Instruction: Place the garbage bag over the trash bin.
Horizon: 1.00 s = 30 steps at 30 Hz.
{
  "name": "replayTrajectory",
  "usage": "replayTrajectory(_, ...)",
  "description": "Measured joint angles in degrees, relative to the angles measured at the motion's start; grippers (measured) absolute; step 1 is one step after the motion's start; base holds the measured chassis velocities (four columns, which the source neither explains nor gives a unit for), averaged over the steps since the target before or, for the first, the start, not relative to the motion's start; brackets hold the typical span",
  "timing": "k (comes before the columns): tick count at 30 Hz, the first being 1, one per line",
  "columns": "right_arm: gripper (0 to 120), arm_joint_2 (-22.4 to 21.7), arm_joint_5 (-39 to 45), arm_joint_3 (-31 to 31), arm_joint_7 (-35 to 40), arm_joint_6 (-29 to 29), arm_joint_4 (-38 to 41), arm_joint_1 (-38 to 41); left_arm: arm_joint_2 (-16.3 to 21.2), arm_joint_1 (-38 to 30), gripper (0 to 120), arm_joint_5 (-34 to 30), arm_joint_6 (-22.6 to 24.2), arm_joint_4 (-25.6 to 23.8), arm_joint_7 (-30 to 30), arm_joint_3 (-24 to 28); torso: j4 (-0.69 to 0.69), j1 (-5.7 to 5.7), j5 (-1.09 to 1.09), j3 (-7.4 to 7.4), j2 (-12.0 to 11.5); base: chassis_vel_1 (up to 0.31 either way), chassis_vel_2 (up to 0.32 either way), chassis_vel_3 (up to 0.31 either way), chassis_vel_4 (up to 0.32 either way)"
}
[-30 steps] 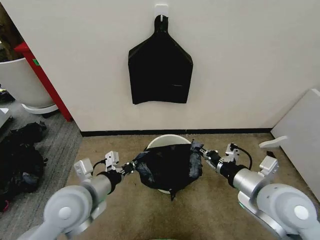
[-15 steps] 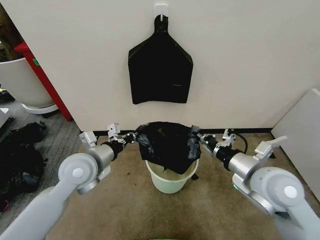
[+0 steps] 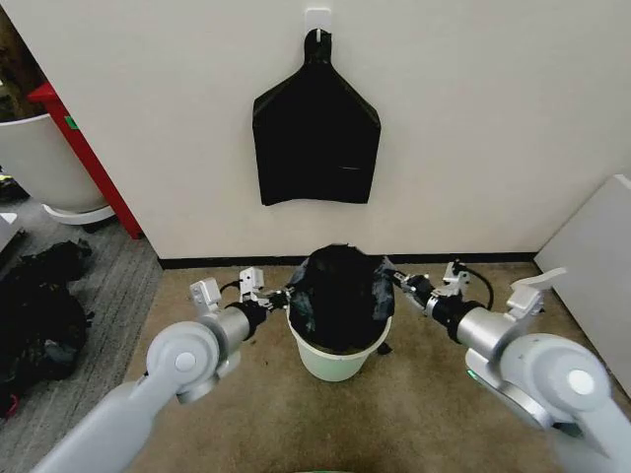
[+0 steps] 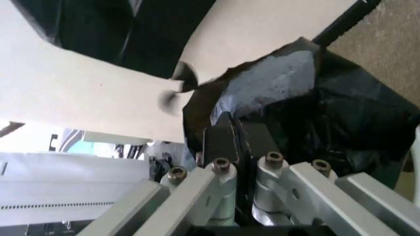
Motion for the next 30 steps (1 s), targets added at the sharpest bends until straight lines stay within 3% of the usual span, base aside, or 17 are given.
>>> replayTrajectory(3,0,-0.39,0.43,0.13,0.14,-0.12,0.29,-0.02,-0.08,0.32,0,-1.36,0.58,-1.04,-0.99,0.0,0.0,0.0,0.01,0.0,0.0,0.0,0.0,0.0,0.0)
replayTrajectory(8,0,2.65,-1.54,-2.37,-0.88,-1.43,-2.06,-1.55,-1.23,1.13,0,2.49,0.79,3.25,-0.18,1.07,0.0,0.0,0.01,0.0,0.0,0.0,0.0,0.0,0.0)
replayTrajectory(11,0,2.97,-1.81,-2.52,-0.94,-1.51,-2.09,-2.26,-1.24,2.17,0,3.0,0.61,3.31,-0.31,0.23,0.0,0.0,-0.02,0.0,0.0,0.0,0.0,0.0,0.0)
replayTrajectory(17,0,-0.47,1.16,1.71,1.69,0.09,1.77,-2.67,1.88,8.67,0,-2.1,0.59,-7.34,-4.96,-5.18,0.0,0.0,0.0,0.0,0.0,0.0,0.0,0.0,0.0)
replayTrajectory(21,0,-1.75,1.99,2.98,2.93,0.78,3.28,-2.7,3.21,11.43,0,-5.1,0.76,-11.11,-6.86,-6.22,0.01,0.0,0.0,0.0,0.0,0.0,0.0,0.0,0.0)
replayTrajectory(25,0,-2.06,2.93,3.88,6.05,0.73,4.0,-3.76,3.77,13.1,0,-9.14,1.21,-13.36,-10.28,-8.47,0.01,0.0,0.0,0.0,0.0,0.0,0.0,0.0,0.0)
replayTrajectory(30,0,-0.53,0.91,4.23,7.3,-0.47,4.06,-8.38,3.72,16.29,0,-9.18,2.16,-13.51,-11.41,-11.21,0.0,0.0,0.0,0.0,0.0,0.0,0.0,0.0,0.0)
